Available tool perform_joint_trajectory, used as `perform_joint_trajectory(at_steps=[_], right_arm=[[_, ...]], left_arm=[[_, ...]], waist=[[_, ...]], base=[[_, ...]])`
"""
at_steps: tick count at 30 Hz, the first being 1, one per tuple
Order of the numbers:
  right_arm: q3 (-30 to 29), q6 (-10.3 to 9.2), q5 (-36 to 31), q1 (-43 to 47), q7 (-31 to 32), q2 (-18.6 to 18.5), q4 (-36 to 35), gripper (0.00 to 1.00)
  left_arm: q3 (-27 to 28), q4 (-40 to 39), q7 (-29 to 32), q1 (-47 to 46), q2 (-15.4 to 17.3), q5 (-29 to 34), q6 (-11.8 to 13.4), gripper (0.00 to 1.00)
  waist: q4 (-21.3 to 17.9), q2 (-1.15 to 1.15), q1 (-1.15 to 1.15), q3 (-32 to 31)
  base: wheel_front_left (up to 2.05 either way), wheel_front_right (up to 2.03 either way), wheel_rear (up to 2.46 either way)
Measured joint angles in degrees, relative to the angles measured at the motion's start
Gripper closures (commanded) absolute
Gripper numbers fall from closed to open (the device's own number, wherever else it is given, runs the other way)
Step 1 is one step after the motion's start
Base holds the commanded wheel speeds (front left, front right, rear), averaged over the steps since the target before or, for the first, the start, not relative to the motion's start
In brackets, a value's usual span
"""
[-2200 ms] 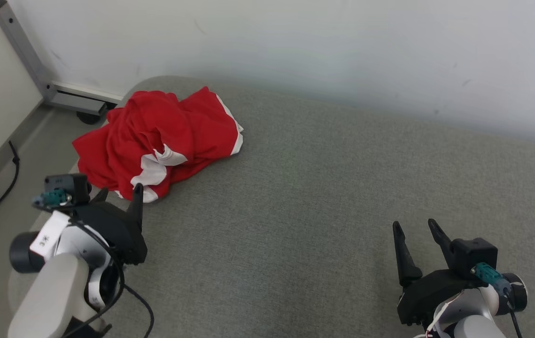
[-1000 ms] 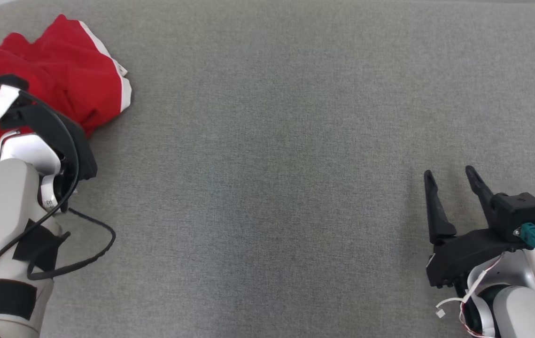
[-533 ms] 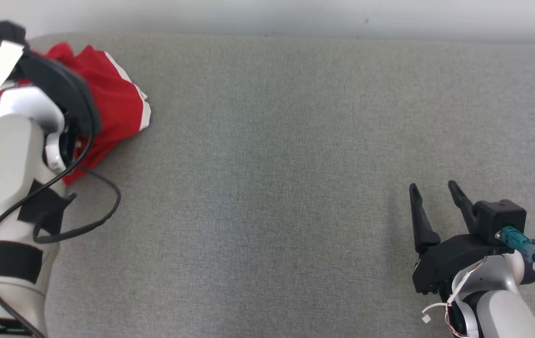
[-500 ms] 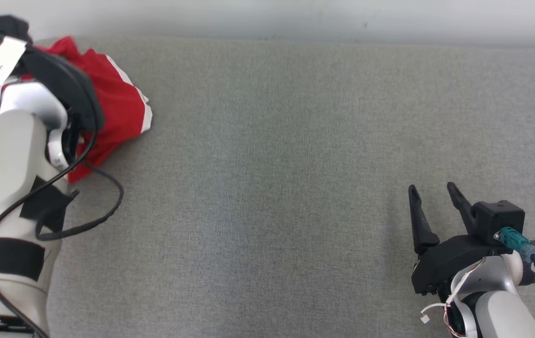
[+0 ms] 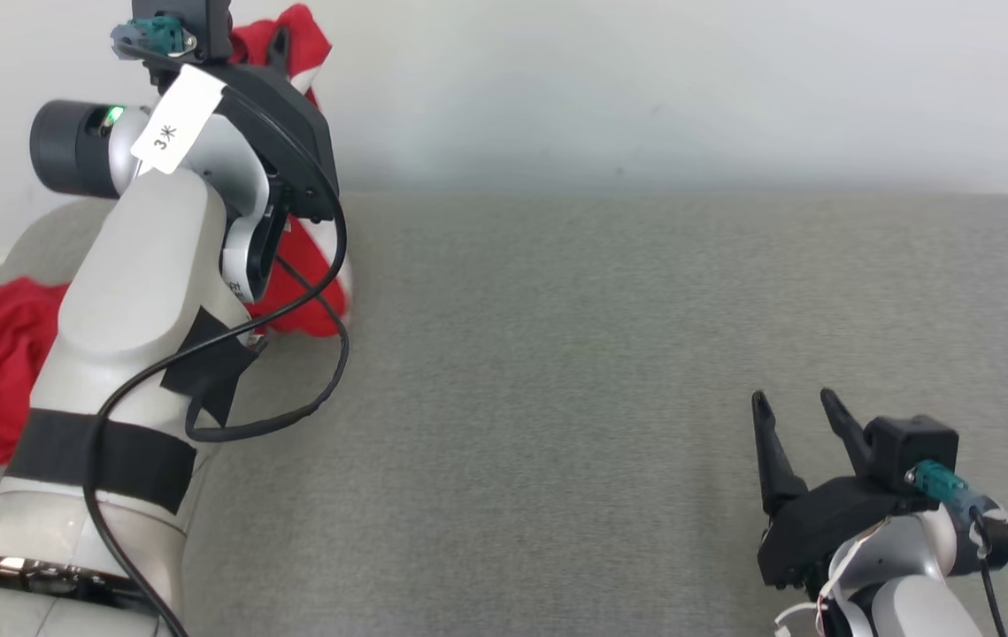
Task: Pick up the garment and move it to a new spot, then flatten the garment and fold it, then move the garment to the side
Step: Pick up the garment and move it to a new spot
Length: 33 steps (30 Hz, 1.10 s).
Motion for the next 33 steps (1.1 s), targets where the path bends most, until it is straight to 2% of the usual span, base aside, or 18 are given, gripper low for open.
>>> perform_joint_trajectory(at_steps=[7, 13, 15, 18, 23, 28, 33], right_arm=[[0.79, 0.00, 0.01, 2.38, -0.36, 0.21, 0.45, 0.00], [1.40, 0.00, 0.01, 3.78, -0.60, 0.36, 0.33, 0.00], [1.42, 0.00, 0.02, 3.89, -0.62, 0.35, 0.29, 0.00], [2.00, 0.00, 0.09, 3.88, -0.58, 0.40, 0.11, 0.00], [3.28, 0.00, 0.35, 3.83, -0.25, 0.43, 0.09, 0.00], [2.70, 0.00, 0.78, 3.89, -0.26, 0.42, -1.04, 0.00], [2.03, 0.00, 1.25, 3.94, -0.35, 0.42, -1.24, 0.00]], left_arm=[[-1.59, -4.09, -1.36, -1.30, -1.02, -1.19, -1.74, 1.00], [-3.09, -7.51, -1.47, -1.02, -1.18, -3.83, -2.23, 1.00], [-6.28, -10.49, -1.53, -0.40, -0.86, -6.95, -2.16, 1.00], [-11.43, -15.01, -1.25, 1.17, -0.88, -11.54, -0.82, 1.00], [-16.26, -17.78, -0.70, 5.77, -0.71, -16.24, 2.69, 1.00], [-20.79, -17.31, -0.31, 10.15, -0.75, -18.52, 3.99, 1.00], [-23.04, -14.24, 0.18, 13.41, -0.70, -20.89, 4.92, 1.00]], waist=[[-5.13, 0.00, 0.01, -3.01], [-10.19, 0.00, 0.01, -4.74], [-11.92, 0.00, 0.01, -5.17], [-14.53, 0.00, 0.01, -5.70], [-18.84, 0.00, 0.01, -6.12], [-22.32, 0.00, 0.01, -5.80], [-23.57, 0.00, 0.02, -4.17]], base=[[0.00, 0.00, 0.00], [0.00, 0.00, 0.00], [0.00, 0.00, 0.00], [0.00, 0.00, 0.00], [0.00, 0.00, 0.00], [0.00, 0.00, 0.00], [0.00, 0.00, 0.00]])
